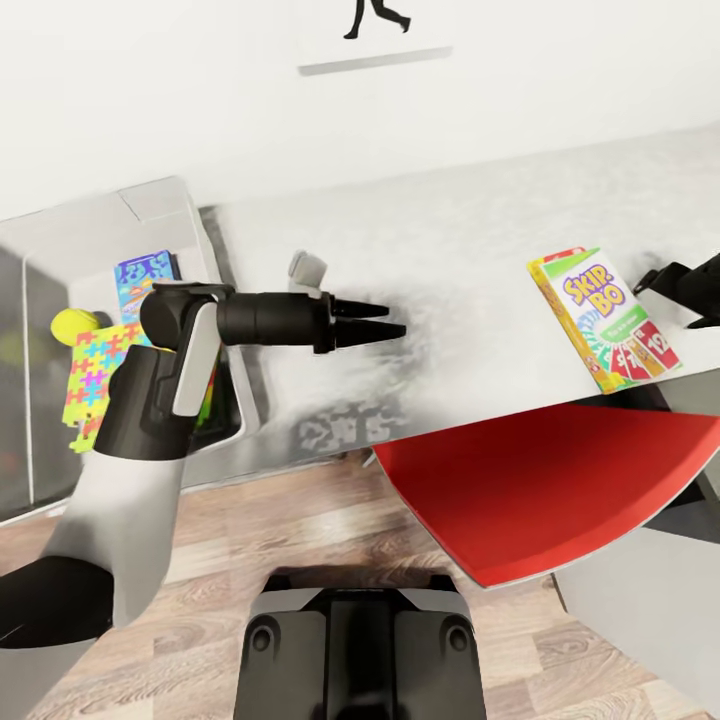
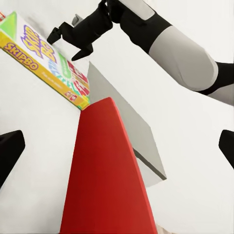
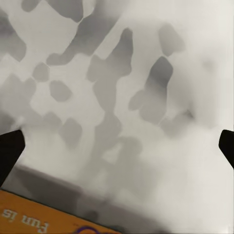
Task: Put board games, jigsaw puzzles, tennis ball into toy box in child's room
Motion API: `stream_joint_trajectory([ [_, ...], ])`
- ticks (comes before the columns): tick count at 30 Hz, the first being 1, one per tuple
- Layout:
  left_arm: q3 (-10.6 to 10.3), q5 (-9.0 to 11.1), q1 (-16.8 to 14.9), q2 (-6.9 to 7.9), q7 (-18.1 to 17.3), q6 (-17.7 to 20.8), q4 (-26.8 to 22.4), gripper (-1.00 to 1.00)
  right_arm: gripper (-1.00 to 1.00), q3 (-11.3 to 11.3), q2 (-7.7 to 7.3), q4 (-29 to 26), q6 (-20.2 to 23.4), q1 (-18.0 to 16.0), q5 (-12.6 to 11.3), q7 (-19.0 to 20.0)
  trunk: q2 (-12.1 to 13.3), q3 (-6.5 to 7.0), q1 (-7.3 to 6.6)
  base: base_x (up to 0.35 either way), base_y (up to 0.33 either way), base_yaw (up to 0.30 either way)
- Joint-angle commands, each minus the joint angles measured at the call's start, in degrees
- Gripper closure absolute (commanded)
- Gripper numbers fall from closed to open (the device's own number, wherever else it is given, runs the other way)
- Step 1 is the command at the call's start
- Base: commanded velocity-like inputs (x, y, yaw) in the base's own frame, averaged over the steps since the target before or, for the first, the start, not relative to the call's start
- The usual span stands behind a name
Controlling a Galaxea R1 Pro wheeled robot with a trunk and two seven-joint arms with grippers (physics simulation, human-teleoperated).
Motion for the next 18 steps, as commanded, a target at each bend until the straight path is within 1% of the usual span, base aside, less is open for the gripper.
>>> stream_joint_trajectory([
  [1,0.34,0.01,-0.06,-0.35,0.0,0.29,0.04,-1.0,-1.0,-0.47,0.33,0.3,-0.26,0.01,-0.92,-0.25,-0.04,-0.07,0.08,0.017,-0.017,0.0],
  [3,0.99,0.02,-0.06,-0.93,0.08,0.3,0.04,-1.0,-1.0,-0.75,0.6,-0.02,-0.26,0.01,0.66,-0.07,-0.04,-0.07,0.08,0.012,-0.012,0.0],
  [11,3.61,-0.01,-0.06,-1.2,0.23,0.32,-0.04,-1.0,-1.0,-2.28,0.73,0.07,-0.52,0.01,1.98,0.92,-0.04,-0.07,0.08,0.003,-0.003,0.0],
  [18,3.7,-0.01,-0.06,-1.49,0.25,0.32,-0.05,-1.0,-1.0,-3.66,0.74,0.27,-0.92,0.01,2.7,1.82,-0.04,-0.07,0.08,0.0,0.0,0.0],
])
